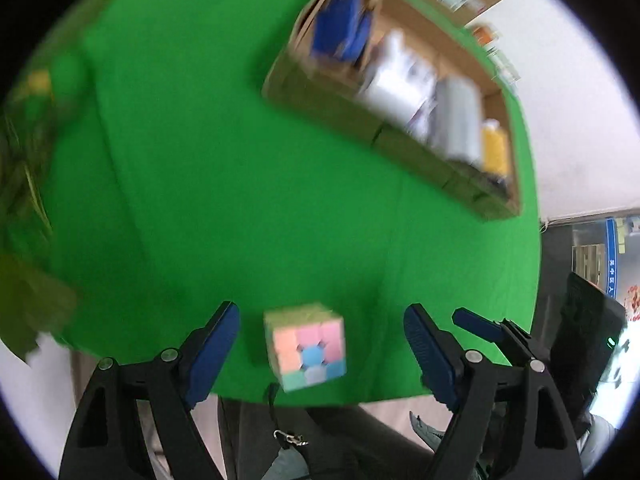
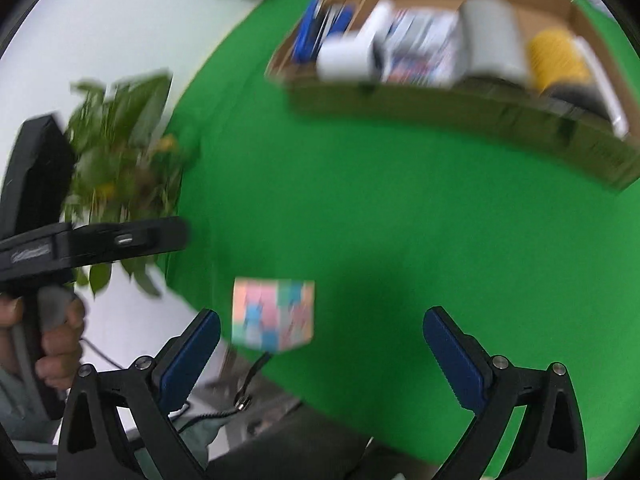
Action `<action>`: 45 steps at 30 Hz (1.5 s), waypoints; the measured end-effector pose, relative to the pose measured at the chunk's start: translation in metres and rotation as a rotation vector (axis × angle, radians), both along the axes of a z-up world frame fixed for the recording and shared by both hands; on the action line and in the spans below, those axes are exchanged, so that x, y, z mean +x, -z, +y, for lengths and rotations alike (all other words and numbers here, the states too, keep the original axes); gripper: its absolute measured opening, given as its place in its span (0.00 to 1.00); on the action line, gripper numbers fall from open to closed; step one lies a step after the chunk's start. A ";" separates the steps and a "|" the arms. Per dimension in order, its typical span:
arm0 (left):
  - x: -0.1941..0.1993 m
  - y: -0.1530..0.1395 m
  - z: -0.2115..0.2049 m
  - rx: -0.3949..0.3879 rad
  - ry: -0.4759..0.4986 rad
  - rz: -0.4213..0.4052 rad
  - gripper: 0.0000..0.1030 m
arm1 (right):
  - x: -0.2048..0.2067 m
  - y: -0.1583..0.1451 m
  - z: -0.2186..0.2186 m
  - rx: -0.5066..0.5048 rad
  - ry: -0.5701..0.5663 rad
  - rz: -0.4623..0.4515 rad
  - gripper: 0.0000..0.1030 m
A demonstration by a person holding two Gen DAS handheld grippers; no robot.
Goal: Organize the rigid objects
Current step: 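Move the left tool to the pastel Rubik's cube and grasp it, then carry the Rubik's cube with the left tool and drop it into the box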
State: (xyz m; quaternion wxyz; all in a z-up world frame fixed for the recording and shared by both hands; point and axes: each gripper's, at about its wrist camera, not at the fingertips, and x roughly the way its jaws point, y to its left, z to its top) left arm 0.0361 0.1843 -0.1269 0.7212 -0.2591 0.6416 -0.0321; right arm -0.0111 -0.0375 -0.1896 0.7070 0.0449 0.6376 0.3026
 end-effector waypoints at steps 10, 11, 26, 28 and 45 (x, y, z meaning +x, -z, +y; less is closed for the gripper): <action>-0.030 0.063 -0.008 -0.216 -0.011 0.074 0.81 | -0.012 0.042 0.040 -0.030 -0.063 0.084 0.98; -0.028 0.067 -0.006 -0.231 -0.012 0.078 0.80 | -0.012 0.045 0.043 -0.023 -0.071 0.095 0.97; -0.020 0.099 -0.022 -0.325 0.068 0.148 0.66 | -0.012 0.086 0.076 -0.041 -0.079 0.195 0.71; -0.019 0.098 -0.030 -0.309 0.093 0.149 0.66 | -0.010 0.089 0.078 -0.048 -0.067 0.187 0.71; 0.033 0.001 -0.089 -0.141 0.275 -0.011 0.67 | 0.023 -0.001 0.020 -0.019 0.116 0.016 0.67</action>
